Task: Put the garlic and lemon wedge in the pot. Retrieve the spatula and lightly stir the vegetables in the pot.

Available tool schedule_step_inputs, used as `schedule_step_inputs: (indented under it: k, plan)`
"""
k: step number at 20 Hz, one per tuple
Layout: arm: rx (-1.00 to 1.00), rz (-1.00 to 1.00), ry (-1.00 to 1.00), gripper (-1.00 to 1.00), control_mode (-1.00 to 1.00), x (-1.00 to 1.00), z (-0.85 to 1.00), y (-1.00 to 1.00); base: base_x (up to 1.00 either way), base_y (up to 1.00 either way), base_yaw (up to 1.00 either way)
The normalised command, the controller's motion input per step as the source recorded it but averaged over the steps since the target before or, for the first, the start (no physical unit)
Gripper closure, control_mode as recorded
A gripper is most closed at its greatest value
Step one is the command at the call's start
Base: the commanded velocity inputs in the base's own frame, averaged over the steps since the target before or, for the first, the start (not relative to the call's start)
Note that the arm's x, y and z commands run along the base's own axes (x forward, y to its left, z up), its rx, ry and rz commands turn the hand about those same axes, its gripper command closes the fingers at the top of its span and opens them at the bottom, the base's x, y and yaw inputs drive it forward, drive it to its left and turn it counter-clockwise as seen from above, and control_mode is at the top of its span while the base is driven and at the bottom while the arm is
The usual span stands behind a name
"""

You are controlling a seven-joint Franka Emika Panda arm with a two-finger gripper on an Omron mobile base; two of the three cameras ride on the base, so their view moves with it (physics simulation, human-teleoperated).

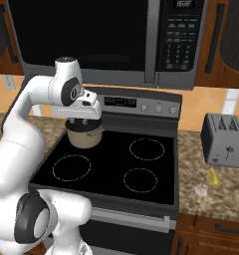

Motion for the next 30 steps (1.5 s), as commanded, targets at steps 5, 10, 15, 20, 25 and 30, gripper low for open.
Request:
schedule_step_inputs:
  k: [5,10,15,20,25,30]
  plan:
    - [0.00,-0.03,0.00,-1.00,-1.00,-0.25,0.00,-0.21,0.00,0.00,0.00]
    - [0.00,-0.14,0.00,-1.00,-1.00,-0.44,-0.03,-0.89,0.00,0.00,0.00]
    - [0.00,-0.23,0.05,-1.00,-1.00,-0.20,-0.16,-1.00,0.00,0.00,0.00]
    - [0.00,-0.25,0.10,-1.00,-1.00,-0.11,-0.22,-1.00,0.00,0.00,0.00]
    - [0.00,-0.24,0.14,-1.00,-1.00,0.00,-0.29,-1.00,0.00,0.00,0.00]
    - [0.00,-0.22,0.14,-1.00,-1.00,0.00,-0.29,-1.00,0.00,0.00,0.00]
